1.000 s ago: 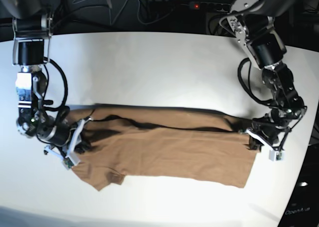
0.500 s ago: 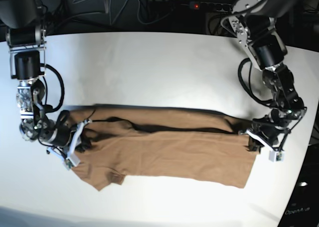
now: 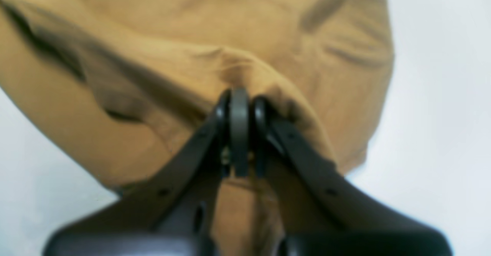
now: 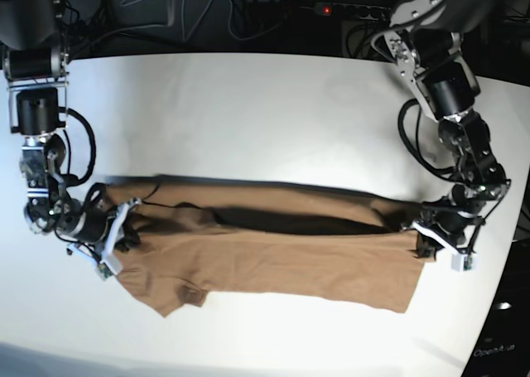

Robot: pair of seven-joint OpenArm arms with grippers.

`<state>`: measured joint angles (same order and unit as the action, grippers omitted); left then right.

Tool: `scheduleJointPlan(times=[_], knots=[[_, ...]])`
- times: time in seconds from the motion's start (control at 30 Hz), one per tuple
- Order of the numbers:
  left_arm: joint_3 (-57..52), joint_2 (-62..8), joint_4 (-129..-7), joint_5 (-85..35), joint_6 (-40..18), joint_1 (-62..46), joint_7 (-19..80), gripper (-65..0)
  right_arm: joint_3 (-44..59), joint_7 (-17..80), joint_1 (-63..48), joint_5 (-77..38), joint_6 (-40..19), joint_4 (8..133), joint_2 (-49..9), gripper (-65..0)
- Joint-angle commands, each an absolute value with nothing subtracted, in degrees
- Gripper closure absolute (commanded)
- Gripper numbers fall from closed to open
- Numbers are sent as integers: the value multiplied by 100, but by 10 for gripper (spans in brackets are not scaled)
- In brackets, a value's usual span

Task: Fold the T-shirt properly
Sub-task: 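Lower the folded edge onto the shirt and open the left gripper, then move the left gripper to the folded edge near the hem and grasp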

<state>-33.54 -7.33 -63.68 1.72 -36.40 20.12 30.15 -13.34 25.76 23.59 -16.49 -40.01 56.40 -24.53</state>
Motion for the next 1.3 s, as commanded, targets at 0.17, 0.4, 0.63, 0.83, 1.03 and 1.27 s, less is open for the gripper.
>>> scheduleJointPlan(times=[0.17,0.4,0.63,0.83,1.03,1.27], knots=[[-3336,-796,-6457,92,-3653,2185,2835,-86,-1235,2264,2519,-1226,-3987,5534,-2308,-71],[-3345,-796,-6457,66,-3662,2176,2774,-415,-1244,2255,2519,-1235,-3987,5578,-2299,-186],[-3345,-787,-6457,66,-3662,2149,2536,-488,-1235,2211,2730,-1226,-3978,5578,-2404,-186],[-3336,-796,-6492,92,-3688,2185,2501,-489,-1235,2009,2844,-1226,-3978,5569,-2431,-181],[-3327,-813,-6721,101,-3723,2246,2510,-488,-1235,1763,2800,-1226,-3960,5552,-2536,-89],[-3327,-971,-6765,101,-3723,2404,2571,-427,-1226,1763,2492,-1218,-3697,5578,-2651,-4]])
